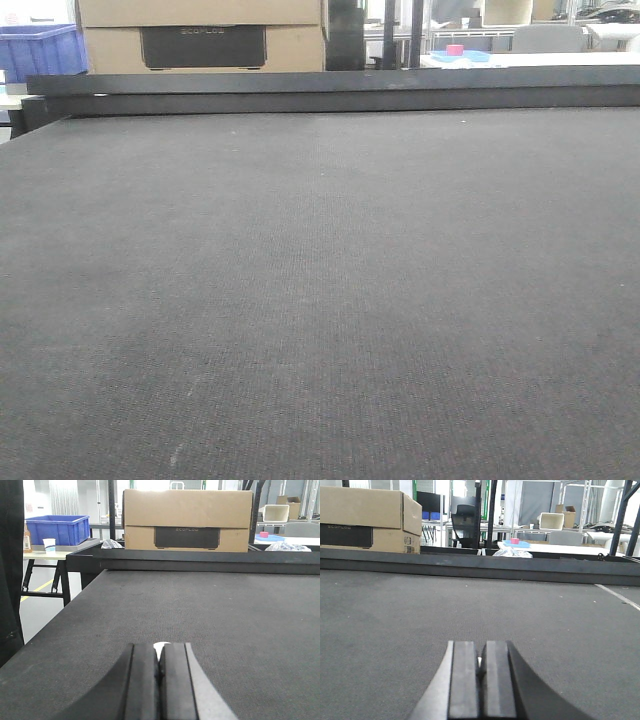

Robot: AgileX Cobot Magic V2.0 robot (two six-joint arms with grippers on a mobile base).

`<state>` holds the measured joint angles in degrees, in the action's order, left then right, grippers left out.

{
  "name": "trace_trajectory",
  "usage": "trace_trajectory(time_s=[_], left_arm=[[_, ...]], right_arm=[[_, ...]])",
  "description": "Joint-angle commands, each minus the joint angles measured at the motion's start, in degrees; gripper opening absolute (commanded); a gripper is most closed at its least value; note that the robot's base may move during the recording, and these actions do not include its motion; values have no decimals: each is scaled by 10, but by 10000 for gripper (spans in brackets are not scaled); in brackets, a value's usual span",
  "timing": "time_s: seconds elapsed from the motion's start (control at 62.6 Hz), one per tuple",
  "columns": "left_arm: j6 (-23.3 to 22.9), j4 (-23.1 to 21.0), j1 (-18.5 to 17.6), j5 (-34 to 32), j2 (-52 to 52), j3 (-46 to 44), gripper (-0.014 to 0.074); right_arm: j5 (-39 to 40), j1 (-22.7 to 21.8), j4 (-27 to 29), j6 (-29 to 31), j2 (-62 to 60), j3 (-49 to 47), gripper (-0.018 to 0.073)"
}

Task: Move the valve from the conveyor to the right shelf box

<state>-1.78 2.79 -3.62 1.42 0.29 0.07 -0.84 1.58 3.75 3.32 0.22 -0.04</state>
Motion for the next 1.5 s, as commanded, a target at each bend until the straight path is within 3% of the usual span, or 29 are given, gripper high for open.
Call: trace_trajectory(time_s=[0.0, 0.719, 0.831, 0.943, 1.039, 1.167, 1.486], left_arm=[[-5, 3, -3, -9, -3, -1, -111], [-5, 3, -3, -9, -3, -1, -111], [-3, 5, -3, -38, -3, -1, -111], [-3, 5, -3, 11, -3, -33, -111], [0, 19, -3, 87, -3, -99, -111], [0, 44, -3, 169, 42, -188, -111], [0, 40, -3, 337, 301, -407, -111]], right_arm=[[13, -3, -4, 0, -2, 0, -167], [13, -3, -4, 0, -2, 0, -167], [33, -3, -4, 0, -2, 0, -167], [78, -3, -4, 0, -2, 0, -167], [29, -3, 8, 0, -2, -40, -167], [-109, -3, 8, 0, 6, -124, -167], [-311, -3, 8, 0, 190, -274, -167]])
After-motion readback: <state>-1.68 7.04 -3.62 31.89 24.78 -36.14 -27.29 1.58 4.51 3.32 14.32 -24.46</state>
